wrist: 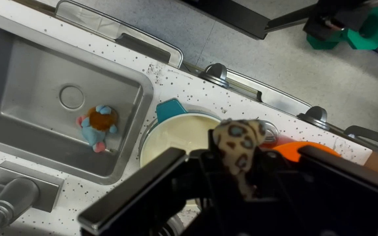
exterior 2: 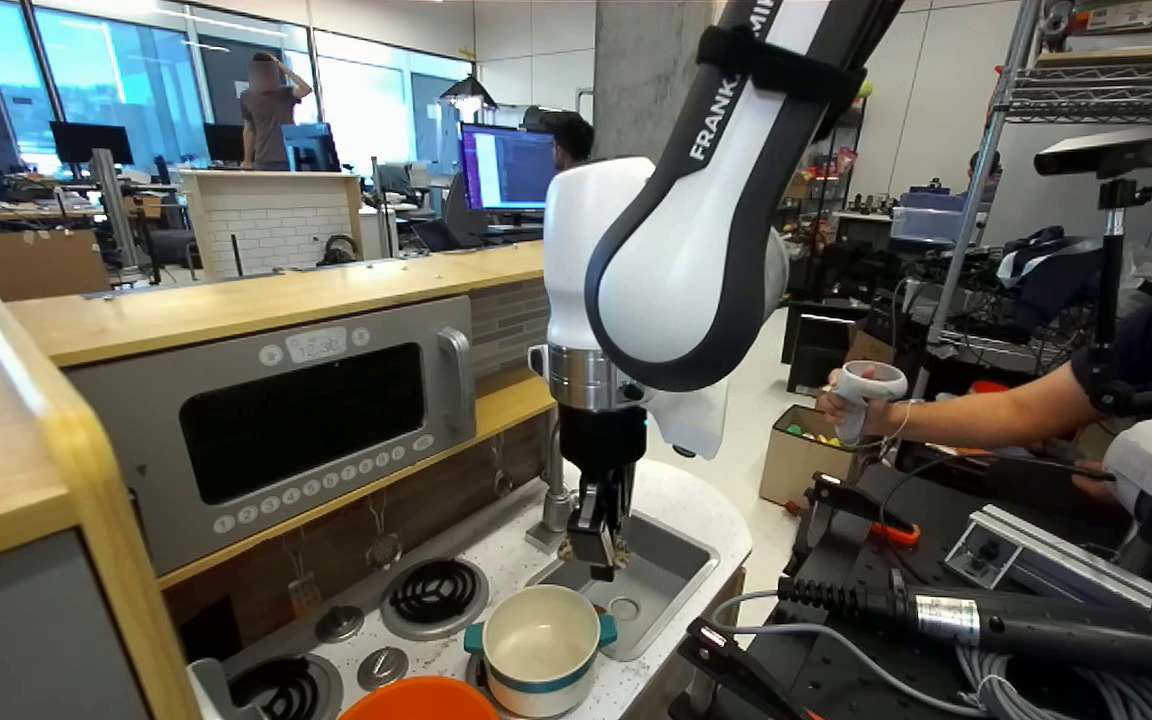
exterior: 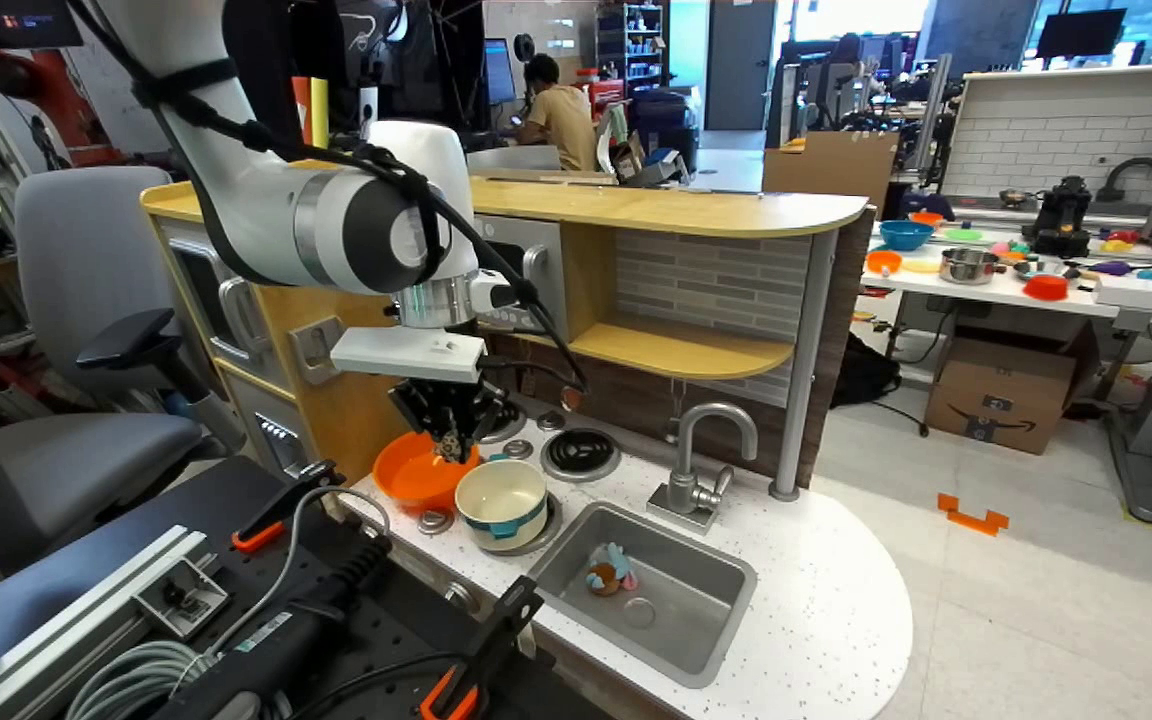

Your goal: Remove the brown toy from the sink and put it in the white pot

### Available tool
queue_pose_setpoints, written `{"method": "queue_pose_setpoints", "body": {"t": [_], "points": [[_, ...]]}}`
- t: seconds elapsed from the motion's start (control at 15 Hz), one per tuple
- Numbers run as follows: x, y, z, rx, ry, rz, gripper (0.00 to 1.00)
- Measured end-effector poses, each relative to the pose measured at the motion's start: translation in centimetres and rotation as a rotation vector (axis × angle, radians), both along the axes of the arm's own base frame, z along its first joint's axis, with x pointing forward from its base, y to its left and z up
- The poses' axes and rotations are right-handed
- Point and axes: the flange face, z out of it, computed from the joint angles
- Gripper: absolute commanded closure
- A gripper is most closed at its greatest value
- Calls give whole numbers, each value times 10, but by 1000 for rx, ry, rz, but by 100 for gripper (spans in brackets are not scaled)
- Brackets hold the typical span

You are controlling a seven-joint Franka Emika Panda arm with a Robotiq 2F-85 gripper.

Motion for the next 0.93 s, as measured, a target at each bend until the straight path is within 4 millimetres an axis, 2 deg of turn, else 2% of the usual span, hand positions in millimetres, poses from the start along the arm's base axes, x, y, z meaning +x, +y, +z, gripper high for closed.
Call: {"method": "queue_pose_setpoints", "body": {"t": [0.4, 0.93], "points": [[25, 13, -40, -26, 35, 4, 96], [58, 9, -108, -107, 95, -1, 96]]}}
